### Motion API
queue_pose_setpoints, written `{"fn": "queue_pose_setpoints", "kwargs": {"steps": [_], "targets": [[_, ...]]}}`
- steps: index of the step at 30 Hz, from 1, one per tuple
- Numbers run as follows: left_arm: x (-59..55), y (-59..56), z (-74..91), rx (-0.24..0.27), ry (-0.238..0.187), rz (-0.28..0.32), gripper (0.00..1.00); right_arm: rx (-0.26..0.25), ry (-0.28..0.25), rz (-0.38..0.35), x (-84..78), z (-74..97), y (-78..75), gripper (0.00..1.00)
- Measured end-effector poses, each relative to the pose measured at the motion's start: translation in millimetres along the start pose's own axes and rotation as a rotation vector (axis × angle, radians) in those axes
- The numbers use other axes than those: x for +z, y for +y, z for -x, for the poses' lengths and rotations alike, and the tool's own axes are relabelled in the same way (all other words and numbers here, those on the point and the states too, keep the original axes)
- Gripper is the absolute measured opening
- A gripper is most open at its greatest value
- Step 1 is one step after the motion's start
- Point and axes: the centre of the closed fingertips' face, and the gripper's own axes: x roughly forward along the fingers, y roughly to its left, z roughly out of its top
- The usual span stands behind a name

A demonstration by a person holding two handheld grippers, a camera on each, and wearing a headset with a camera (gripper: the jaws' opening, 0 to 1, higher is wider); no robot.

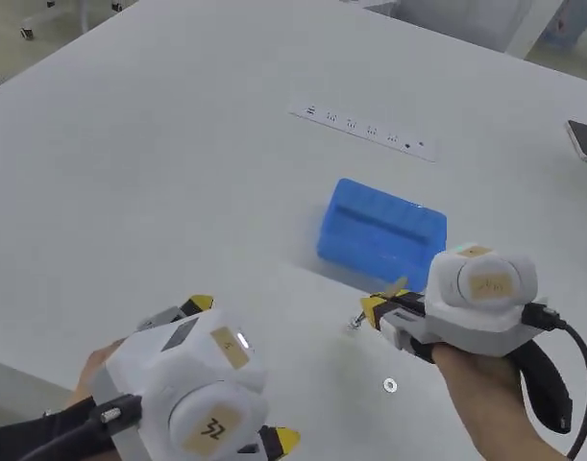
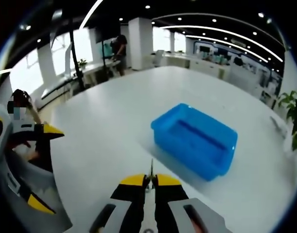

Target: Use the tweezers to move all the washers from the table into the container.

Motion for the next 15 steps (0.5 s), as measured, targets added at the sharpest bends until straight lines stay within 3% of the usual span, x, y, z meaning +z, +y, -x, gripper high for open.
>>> {"fn": "queue_pose_setpoints", "kwargs": {"steps": [15], "targets": [[-0.1,-1.0,-0.3,-0.004,0.001,-0.004,0.95,-0.012,-0.095,-0.032,41.6,25.1,-18.7,0.02]]}}
